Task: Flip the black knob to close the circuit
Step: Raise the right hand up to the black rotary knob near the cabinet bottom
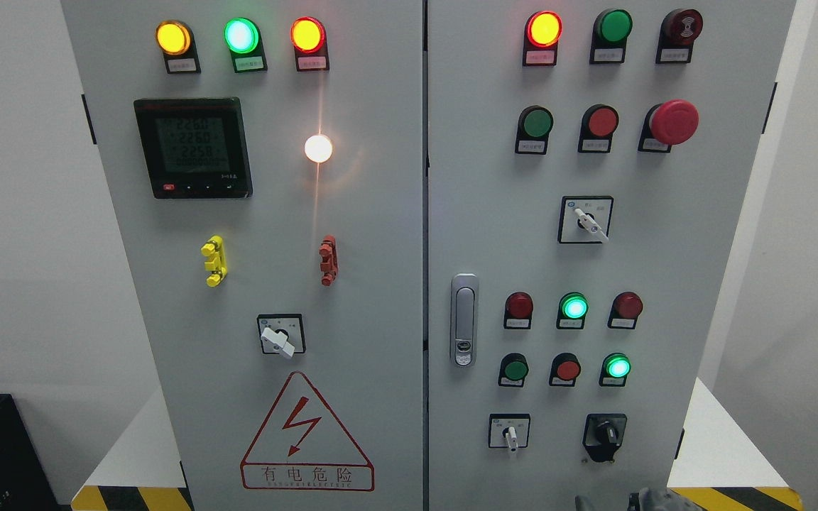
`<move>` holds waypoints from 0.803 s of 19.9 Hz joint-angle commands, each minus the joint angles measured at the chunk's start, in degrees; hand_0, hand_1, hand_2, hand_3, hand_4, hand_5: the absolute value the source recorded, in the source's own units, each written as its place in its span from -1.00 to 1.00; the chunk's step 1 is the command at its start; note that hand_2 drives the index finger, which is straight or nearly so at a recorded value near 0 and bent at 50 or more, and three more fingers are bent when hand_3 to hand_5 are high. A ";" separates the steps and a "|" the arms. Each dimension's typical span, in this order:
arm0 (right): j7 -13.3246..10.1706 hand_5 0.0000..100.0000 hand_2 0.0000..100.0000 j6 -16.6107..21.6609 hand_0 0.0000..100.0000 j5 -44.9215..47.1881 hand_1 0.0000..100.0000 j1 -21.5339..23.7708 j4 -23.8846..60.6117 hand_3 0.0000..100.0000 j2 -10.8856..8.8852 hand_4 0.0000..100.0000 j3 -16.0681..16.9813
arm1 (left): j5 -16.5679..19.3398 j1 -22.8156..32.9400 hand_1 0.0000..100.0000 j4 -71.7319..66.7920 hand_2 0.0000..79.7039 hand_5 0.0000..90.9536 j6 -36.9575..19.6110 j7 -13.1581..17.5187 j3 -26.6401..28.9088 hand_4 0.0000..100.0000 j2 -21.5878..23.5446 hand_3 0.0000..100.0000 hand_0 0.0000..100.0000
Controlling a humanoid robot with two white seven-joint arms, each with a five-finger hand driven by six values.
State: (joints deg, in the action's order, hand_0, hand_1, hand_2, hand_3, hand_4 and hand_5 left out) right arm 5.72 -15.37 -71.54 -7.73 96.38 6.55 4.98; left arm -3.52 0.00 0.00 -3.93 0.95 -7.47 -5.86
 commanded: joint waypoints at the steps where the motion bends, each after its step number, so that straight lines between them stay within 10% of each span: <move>1: 0.52 1.00 0.76 -0.54 -1.00 -0.35 -1.00 -2.55 -0.75 1.00 -0.31 0.83 0.11 | 0.00 1.23 0.11 1.32 -1.00 -1.00 -0.03 0.01 0.00 -1.00 -0.03 -1.00 -0.76; 16: 2.63 1.00 0.76 -1.07 -1.00 -1.49 -1.00 -5.54 -1.63 1.00 -1.28 0.83 2.05 | 0.00 1.23 0.11 1.32 -1.00 -1.00 -0.03 0.01 0.00 -1.00 -0.03 -1.00 -0.76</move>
State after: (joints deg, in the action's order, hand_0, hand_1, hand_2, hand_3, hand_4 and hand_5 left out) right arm 7.58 -16.38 -72.77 -12.26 95.19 5.84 5.84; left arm -3.51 0.00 0.00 -3.93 0.95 -7.47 -5.86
